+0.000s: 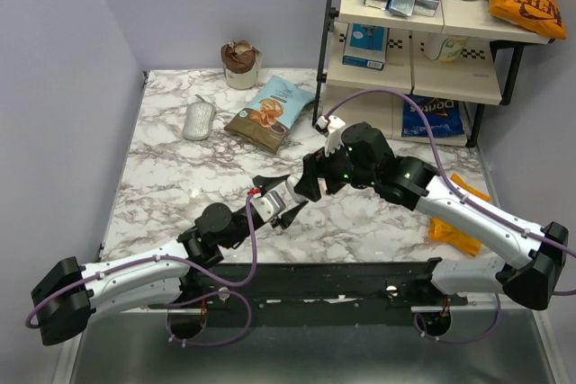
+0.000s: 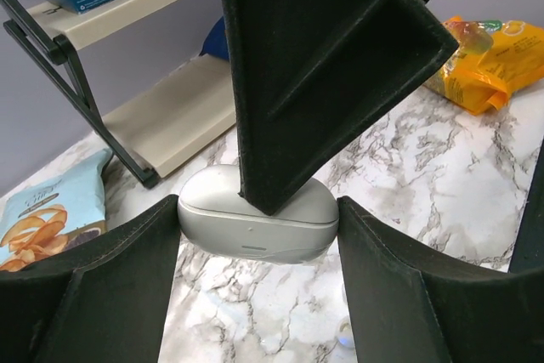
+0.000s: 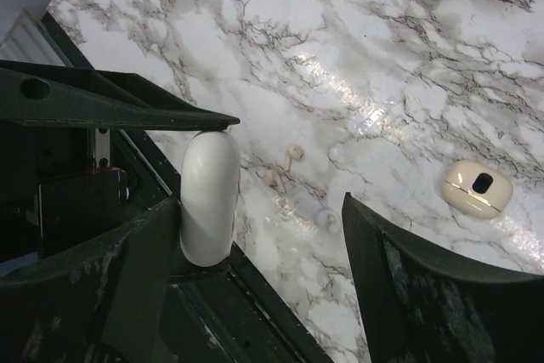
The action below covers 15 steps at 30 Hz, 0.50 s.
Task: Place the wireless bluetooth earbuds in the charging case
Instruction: Open the charging case.
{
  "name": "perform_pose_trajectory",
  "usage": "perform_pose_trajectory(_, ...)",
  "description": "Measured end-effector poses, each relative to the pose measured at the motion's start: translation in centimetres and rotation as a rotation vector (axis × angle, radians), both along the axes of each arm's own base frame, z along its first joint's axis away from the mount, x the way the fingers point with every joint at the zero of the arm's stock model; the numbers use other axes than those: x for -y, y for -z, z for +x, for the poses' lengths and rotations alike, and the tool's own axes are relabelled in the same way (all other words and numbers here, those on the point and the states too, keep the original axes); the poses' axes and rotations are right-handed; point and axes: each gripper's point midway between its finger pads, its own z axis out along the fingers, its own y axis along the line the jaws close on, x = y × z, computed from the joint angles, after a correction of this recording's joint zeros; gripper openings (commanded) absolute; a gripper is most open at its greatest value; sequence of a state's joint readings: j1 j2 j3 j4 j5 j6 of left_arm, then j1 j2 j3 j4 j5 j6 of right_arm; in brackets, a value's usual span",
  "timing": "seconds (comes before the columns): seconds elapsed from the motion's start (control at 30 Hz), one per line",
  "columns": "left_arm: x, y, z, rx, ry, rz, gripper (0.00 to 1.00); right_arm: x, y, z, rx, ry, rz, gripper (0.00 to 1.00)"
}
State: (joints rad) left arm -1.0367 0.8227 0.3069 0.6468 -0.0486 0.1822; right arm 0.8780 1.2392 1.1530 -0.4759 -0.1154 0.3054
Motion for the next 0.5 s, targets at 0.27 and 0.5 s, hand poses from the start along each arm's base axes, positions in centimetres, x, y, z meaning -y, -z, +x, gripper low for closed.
perform_pose_trajectory(0.27,-0.3,-0.2,0.1,0.002,-0.012,-0.005,0.0,0.5,-0.6,0.1,0.014,0.026,0.007,0.83)
perform_pose_trajectory(0.5,-0.5,-0.1,0.2,0.0,-0.029,0.002,0.0,1.6,-1.0,0.8,0.028,0.072,0.003,0.82)
